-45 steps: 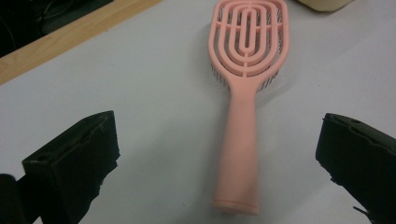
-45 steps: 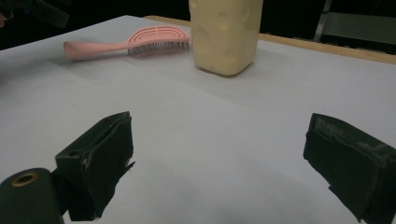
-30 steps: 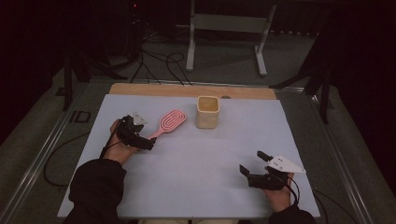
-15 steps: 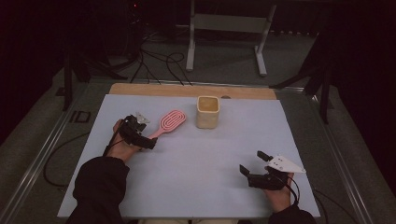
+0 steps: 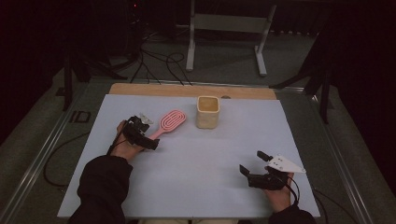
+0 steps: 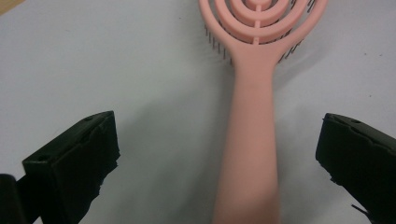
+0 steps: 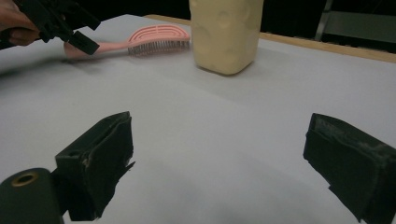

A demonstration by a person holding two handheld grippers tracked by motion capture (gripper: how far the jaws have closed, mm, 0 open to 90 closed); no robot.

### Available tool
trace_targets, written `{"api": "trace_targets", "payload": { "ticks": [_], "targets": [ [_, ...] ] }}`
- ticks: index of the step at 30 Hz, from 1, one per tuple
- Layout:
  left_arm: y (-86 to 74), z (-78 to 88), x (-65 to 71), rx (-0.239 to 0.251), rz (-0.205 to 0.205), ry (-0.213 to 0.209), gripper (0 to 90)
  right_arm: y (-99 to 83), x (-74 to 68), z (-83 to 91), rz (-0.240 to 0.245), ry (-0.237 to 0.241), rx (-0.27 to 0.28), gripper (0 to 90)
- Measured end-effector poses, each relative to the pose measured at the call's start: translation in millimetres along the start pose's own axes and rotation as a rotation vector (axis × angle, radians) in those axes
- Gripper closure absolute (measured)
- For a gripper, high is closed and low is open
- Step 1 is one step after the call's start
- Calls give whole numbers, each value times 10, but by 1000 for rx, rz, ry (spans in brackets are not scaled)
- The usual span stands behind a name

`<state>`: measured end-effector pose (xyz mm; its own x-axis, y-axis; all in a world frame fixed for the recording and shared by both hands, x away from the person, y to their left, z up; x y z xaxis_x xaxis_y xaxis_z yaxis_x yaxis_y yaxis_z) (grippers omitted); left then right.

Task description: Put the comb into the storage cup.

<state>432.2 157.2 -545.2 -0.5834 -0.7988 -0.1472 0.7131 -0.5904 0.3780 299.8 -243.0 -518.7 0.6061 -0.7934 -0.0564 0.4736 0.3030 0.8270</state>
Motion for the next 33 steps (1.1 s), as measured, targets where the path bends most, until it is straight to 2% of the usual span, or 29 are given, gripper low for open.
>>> {"api": "trace_targets", "payload": {
  "ticks": [13,23,27,30,33],
  "targets": [
    [114,-69,53,-44,-10,-31,27,-1,1,0,0,2,-1,82],
    [211,-93,45,-76,4,-59,138,0,1,-2,0,3,-1,82],
    [243,-124,46,-112,-1,-71,173,-1,1,-2,0,4,-2,82],
    [262,-165,56,-142,-6,-56,196,-2,1,-4,1,7,-2,82],
    [289,-189,61,-149,-1,-42,235,-2,1,-4,1,8,-2,82]
  ]
}}
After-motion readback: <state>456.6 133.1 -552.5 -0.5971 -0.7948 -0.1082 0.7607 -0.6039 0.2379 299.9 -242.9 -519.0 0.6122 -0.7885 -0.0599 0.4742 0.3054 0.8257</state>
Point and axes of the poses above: each handheld gripper's, and its own axes: z roughly backward along the jaws, y roughly out of its top, x roughly to its right, the point moved 6 cm from there along -z, roughly forward along the jaws, and after that the axes turned 13 degrees about -x, right-handed, at the moved point
